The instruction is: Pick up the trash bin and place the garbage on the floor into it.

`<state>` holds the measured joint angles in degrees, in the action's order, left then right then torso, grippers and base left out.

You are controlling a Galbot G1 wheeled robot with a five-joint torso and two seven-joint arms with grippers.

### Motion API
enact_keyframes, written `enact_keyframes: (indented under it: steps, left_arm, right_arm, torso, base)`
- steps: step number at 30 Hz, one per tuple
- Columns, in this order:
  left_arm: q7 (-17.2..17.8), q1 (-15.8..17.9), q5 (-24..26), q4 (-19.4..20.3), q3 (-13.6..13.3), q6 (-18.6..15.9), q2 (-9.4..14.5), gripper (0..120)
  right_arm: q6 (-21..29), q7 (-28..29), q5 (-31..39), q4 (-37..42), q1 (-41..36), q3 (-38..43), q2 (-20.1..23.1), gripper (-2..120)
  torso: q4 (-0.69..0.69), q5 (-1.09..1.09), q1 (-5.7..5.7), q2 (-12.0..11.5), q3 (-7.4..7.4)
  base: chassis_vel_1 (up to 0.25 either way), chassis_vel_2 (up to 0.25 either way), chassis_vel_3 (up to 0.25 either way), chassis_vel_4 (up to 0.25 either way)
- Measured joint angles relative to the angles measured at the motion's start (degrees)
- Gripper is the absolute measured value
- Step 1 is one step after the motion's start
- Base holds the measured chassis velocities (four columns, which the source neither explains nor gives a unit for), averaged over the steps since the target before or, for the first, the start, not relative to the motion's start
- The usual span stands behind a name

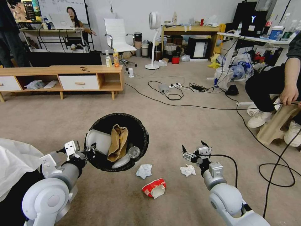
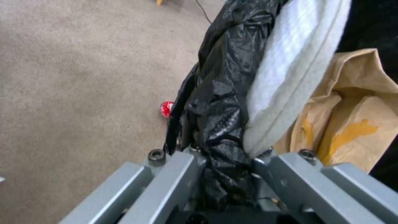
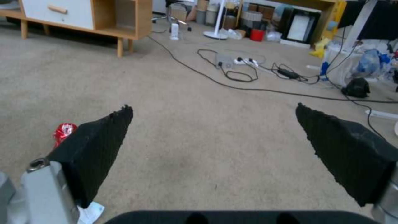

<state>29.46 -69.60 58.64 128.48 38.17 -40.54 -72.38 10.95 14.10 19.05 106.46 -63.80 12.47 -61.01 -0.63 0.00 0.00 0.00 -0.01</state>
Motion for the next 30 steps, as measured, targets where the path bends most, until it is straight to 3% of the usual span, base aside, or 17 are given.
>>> enact_keyframes:
  steps: [8,11,13,14,16,17,20,21,23,24,27,30]
  left_arm:
    - [0.0,-0.1,-0.1,0.0,0.0,0.0,-0.1,5]
    - [0.0,-0.1,-0.1,0.0,-0.1,0.0,-0.1,4]
    - [0.1,0.1,-0.2,-0.3,-0.3,0.0,-0.1,4]
    - [0.1,0.1,-0.2,-0.3,-0.3,0.0,-0.1,4]
    - [0.1,0.3,-0.2,-0.4,-0.6,0.0,-0.2,4]
    - [0.1,0.3,-0.2,-0.4,-0.6,0.0,-0.2,4]
    - [0.1,0.3,-0.1,-0.6,-1.0,0.0,-0.3,4]
    - [0.1,0.3,-0.1,-0.6,-1.0,0.0,-0.3,4]
    - [0.0,-0.1,-0.1,-0.6,-1.2,-0.1,-0.4,4]
    - [0.0,-0.1,-0.1,-0.6,-1.2,-0.1,-0.4,4]
    - [0.0,-0.3,-0.1,-0.7,-1.1,-0.1,-0.6,4]
    - [0.0,-0.3,-0.1,-0.9,-1.0,-0.1,-0.6,4]
  right_arm:
    - [0.6,-2.5,0.3,-0.3,0.5,0.8,0.8,100]
    - [3.1,-7.3,0.8,-0.4,1.4,1.5,2.2,100]
    - [4.7,-15.4,1.2,-2.3,4.1,1.5,3.4,100]
    - [4.7,-15.4,1.2,-2.3,4.1,1.5,3.4,100]
    - [3.6,-24.6,0.4,-5.8,7.5,0.5,4.0,100]
    - [3.6,-24.6,0.4,-5.8,7.5,0.5,4.0,100]
    - [-2.3,-37.8,-3.4,-13.6,11.7,-2.1,4.2,100]
    - [-2.3,-37.8,-3.4,-13.6,11.7,-2.1,4.2,100]
    - [-11.6,-49.8,-8.2,-21.0,14.5,-3.9,3.4,100]
    - [-11.6,-49.8,-8.2,-21.0,14.5,-3.9,3.4,100]
    - [-19.3,-57.0,-13.0,-26.7,16.7,-5.0,1.3,100]
    - [-23.4,-59.2,-17.5,-30.6,18.1,-5.8,-0.8,100]
  torso:
    - [0.00,0.00,0.00,0.0,0.00]
    - [-0.01,0.00,0.00,0.0,0.00]
    - [-0.01,0.00,0.00,0.0,0.00]
    - [-0.01,0.00,0.00,0.0,0.00]
    - [0.01,0.00,0.00,0.0,0.01]
    - [0.01,0.00,0.00,0.0,0.01]
    - [0.00,0.00,0.00,0.0,0.01]
    - [0.00,0.00,0.00,0.0,0.01]
    - [0.00,-0.01,0.01,0.0,0.01]
    - [0.00,-0.01,0.01,0.0,0.01]
    - [0.01,0.01,0.01,0.0,0.01]
    - [0.00,-0.02,0.00,0.0,0.01]
  base:
    - [0.000,0.000,0.000,0.000]
    - [0.000,0.000,0.000,0.000]
    - [0.000,0.000,0.000,0.000]
    - [0.000,0.000,0.000,0.000]
    - [0.000,0.000,0.000,0.000]
    - [0.000,0.000,0.000,0.000]
    - [0.000,0.000,0.000,0.000]
    - [0.000,0.000,0.000,0.000]
    - [0.000,0.000,0.000,0.000]
    - [0.000,0.000,0.000,0.000]
    - [0.000,0.000,0.000,0.000]
    - [0.000,0.000,0.000,0.000]
